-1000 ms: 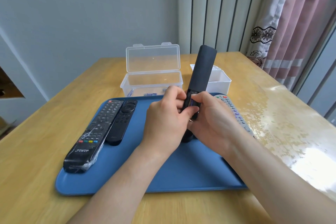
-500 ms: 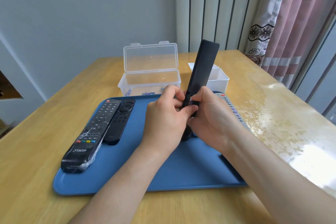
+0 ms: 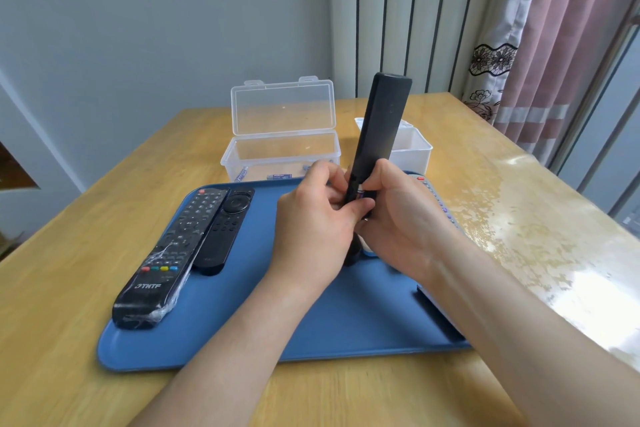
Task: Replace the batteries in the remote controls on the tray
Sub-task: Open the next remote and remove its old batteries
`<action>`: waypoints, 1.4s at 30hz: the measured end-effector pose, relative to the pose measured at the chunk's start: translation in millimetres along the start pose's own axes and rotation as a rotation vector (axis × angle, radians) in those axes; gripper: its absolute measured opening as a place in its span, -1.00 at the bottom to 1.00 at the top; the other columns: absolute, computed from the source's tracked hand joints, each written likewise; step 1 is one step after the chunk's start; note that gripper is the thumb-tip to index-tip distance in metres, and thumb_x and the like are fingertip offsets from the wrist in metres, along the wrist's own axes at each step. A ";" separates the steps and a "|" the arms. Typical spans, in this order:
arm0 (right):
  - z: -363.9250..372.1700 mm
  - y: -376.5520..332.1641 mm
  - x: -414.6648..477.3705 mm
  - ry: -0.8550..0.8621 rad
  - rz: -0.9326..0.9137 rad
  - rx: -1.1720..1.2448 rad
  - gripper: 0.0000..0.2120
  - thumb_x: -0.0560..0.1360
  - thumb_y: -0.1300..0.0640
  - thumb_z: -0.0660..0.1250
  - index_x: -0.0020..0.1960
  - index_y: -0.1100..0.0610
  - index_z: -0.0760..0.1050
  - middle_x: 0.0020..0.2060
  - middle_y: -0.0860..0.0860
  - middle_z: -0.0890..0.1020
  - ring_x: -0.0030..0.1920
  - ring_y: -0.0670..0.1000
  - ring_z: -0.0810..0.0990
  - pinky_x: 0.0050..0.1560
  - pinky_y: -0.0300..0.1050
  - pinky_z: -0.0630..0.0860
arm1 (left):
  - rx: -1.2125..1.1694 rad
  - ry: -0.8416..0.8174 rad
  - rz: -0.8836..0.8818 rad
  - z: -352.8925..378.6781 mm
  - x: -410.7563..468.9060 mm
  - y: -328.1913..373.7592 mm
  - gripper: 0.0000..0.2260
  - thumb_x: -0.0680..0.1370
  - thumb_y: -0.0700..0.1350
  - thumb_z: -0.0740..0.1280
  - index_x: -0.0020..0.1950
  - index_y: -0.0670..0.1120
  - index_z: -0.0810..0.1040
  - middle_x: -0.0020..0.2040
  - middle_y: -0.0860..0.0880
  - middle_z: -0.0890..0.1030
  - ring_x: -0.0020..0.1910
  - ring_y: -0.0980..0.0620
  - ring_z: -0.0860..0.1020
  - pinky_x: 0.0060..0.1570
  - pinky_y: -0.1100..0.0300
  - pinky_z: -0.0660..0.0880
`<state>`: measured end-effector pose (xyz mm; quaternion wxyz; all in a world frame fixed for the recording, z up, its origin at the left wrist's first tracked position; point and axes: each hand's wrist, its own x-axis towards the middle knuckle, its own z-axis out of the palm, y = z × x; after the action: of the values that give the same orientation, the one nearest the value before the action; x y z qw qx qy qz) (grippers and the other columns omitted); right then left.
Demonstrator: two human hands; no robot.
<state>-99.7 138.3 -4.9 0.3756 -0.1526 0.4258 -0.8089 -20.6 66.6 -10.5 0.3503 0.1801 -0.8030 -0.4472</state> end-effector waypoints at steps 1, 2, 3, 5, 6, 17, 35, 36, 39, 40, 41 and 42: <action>0.1 -0.7 -0.4 0.002 0.000 -0.014 -0.79 0.38 0.34 0.06 -0.11 0.25 0.45 -0.14 0.15 0.52 -0.10 0.12 0.52 -0.02 -0.07 0.47 | 0.000 0.000 0.000 -0.1 0.2 0.1 -0.72 0.39 -0.19 0.53 -0.22 0.01 0.42 -0.29 0.08 0.68 -0.27 0.14 0.65 -0.18 0.21 0.53; 0.2 -1.6 -0.9 0.004 0.001 -0.026 -0.80 0.39 0.34 0.06 -0.14 0.24 0.45 -0.17 0.14 0.51 -0.12 0.11 0.51 -0.05 -0.08 0.47 | 0.003 0.000 0.000 -0.3 0.4 0.0 -0.72 0.39 -0.19 0.53 -0.22 0.00 0.42 -0.29 0.07 0.68 -0.26 0.14 0.65 -0.18 0.20 0.54; 0.3 -1.8 -1.1 0.012 0.001 -0.033 -0.81 0.39 0.35 0.06 -0.16 0.24 0.45 -0.19 0.14 0.50 -0.14 0.11 0.51 -0.07 -0.09 0.46 | 0.006 -0.004 -0.003 -0.4 0.5 -0.3 -0.73 0.39 -0.19 0.53 -0.21 -0.01 0.43 -0.29 0.07 0.68 -0.26 0.13 0.65 -0.17 0.18 0.54; 0.8 -2.2 -0.9 0.031 0.004 -0.041 -0.83 0.35 0.33 0.09 -0.15 0.24 0.43 -0.18 0.15 0.47 -0.15 0.11 0.49 -0.08 -0.08 0.44 | 0.017 -0.024 -0.013 -0.5 1.1 -0.7 -0.75 0.40 -0.17 0.52 -0.16 -0.02 0.44 -0.27 0.07 0.69 -0.24 0.12 0.65 -0.14 0.13 0.55; 1.7 -2.0 -1.1 0.035 0.002 -0.046 -0.80 0.31 0.32 0.11 -0.11 0.24 0.43 -0.16 0.16 0.46 -0.15 0.12 0.48 -0.08 -0.07 0.43 | 0.025 -0.036 -0.017 -0.4 1.3 -0.9 -0.76 0.40 -0.16 0.52 -0.13 0.00 0.45 -0.25 0.08 0.69 -0.23 0.13 0.65 -0.13 0.12 0.56; 8.9 -1.7 -10.1 -0.023 0.030 -0.019 -0.75 0.47 0.35 0.06 0.03 0.22 0.45 -0.33 0.08 0.57 -0.35 0.02 0.59 -0.30 -0.20 0.56 | 0.344 0.036 0.263 -2.9 6.3 -6.7 -0.84 0.51 -0.07 0.38 0.07 -0.03 0.60 -0.18 -0.01 0.66 -0.14 -0.07 0.59 -0.17 0.09 0.49; 10.6 -3.9 -16.2 -0.016 -0.052 -0.209 -0.70 0.67 0.05 0.14 0.10 0.21 0.58 -0.18 0.08 0.67 -0.16 0.00 0.66 -0.08 -0.07 0.62 | 0.549 0.146 0.552 -13.5 12.5 -12.1 -0.90 0.45 -0.14 0.38 -0.06 -0.04 0.57 -0.25 0.02 0.62 -0.31 -0.12 0.57 -0.42 0.02 0.50; 9.6 -3.8 -17.0 -0.011 -0.063 -0.228 -0.70 0.67 0.05 0.13 0.09 0.20 0.57 -0.18 0.07 0.68 -0.16 0.00 0.67 -0.07 -0.06 0.63 | 0.528 0.144 0.522 -13.1 11.2 -12.0 -0.89 0.44 -0.12 0.40 -0.08 -0.02 0.52 -0.27 0.03 0.61 -0.31 -0.10 0.57 -0.41 0.02 0.51; 7.5 -6.9 -15.7 0.025 -0.088 -0.241 -0.69 0.67 0.04 0.14 0.14 0.21 0.56 -0.16 0.06 0.68 -0.17 -0.02 0.69 -0.16 -0.08 0.65 | 0.334 0.123 0.367 -12.7 8.5 -12.6 -0.83 0.45 -0.08 0.43 -0.05 0.06 0.48 -0.24 0.09 0.67 -0.22 0.02 0.65 -0.23 0.05 0.58; 5.5 -8.5 -14.4 0.052 -0.088 -0.232 -0.69 0.66 0.03 0.16 0.17 0.21 0.55 -0.13 0.08 0.66 -0.16 -0.02 0.68 -0.18 -0.08 0.65 | 0.183 0.091 0.279 -11.8 8.5 -11.1 -0.84 0.46 -0.10 0.44 -0.04 0.08 0.51 -0.21 0.11 0.68 -0.18 0.09 0.67 -0.16 0.07 0.59; 3.0 -9.3 -13.6 0.074 -0.085 -0.222 -0.69 0.65 0.02 0.18 0.19 0.21 0.54 -0.12 0.09 0.64 -0.16 0.00 0.67 -0.16 -0.05 0.65 | 0.011 0.057 0.189 -11.1 8.1 -9.2 -0.84 0.48 -0.14 0.45 -0.05 0.08 0.55 -0.20 0.11 0.69 -0.18 0.12 0.67 -0.11 0.09 0.60; 0.5 -13.0 -12.2 0.090 -0.085 -0.218 -0.71 0.64 0.03 0.20 0.19 0.21 0.54 -0.14 0.10 0.63 -0.16 0.01 0.65 -0.12 -0.01 0.66 | -0.155 0.028 0.108 -10.1 10.6 -5.6 -0.85 0.50 -0.18 0.43 -0.04 0.08 0.58 -0.21 0.08 0.69 -0.20 0.12 0.67 -0.12 0.10 0.60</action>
<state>-97.5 151.7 6.8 0.3026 -0.1742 0.5207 -0.7790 -20.8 51.2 -7.4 0.3981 0.1151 -0.7695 -0.4859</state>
